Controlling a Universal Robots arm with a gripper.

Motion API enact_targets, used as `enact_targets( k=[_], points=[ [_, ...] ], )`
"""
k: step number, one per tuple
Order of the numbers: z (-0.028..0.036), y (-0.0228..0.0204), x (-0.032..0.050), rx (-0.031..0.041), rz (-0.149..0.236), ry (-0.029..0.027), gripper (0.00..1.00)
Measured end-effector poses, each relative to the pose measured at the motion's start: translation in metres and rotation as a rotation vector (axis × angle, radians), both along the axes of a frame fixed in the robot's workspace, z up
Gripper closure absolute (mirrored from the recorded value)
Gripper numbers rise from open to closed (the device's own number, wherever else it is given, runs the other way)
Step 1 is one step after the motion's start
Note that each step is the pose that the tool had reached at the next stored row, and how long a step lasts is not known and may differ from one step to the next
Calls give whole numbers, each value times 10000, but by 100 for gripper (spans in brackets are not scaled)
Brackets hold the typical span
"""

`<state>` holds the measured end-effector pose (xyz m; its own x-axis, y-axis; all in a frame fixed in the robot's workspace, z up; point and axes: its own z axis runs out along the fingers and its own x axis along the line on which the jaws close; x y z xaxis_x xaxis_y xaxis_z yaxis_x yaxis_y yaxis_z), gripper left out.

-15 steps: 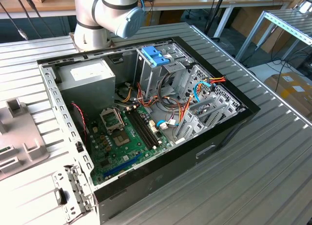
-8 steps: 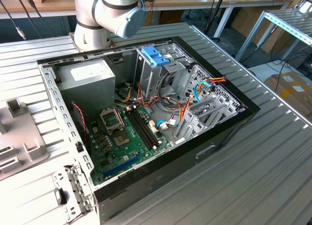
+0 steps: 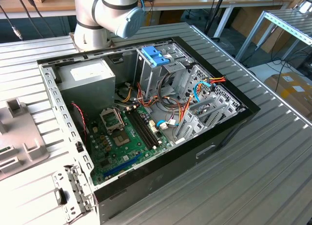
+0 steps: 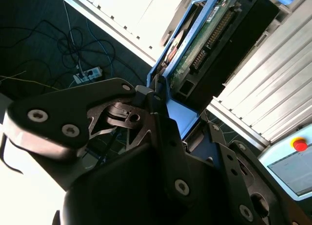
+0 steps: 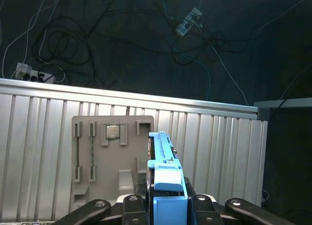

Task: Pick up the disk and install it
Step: 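Pick up the disk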

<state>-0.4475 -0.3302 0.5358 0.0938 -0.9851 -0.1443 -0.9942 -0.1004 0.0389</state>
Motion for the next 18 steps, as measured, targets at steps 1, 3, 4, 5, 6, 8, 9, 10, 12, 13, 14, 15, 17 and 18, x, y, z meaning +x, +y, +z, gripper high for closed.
enact_targets(
  k=[1,3,4,5,6,8,9,10,12,13,14,15,17,18],
  points=[
    [0,0,0,1,0,0,63],
    [0,0,0,2,0,1,63],
    [0,-8,2,1,2,1,63],
    [0,-11,5,1,1,1,63],
    [0,-15,6,1,0,1,63],
    [0,-24,11,1,1,1,63],
    [0,-32,15,1,0,1,63],
    [0,-38,19,1,0,1,63],
    [-1,-48,25,1,0,1,63],
    [-1,-51,29,1,0,1,63],
    [-2,-53,31,2,-1,0,63],
    [-1,-54,37,1,0,1,63],
    [-2,-56,45,2,0,0,63],
    [-1,-56,50,1,0,2,63]
  ],
)
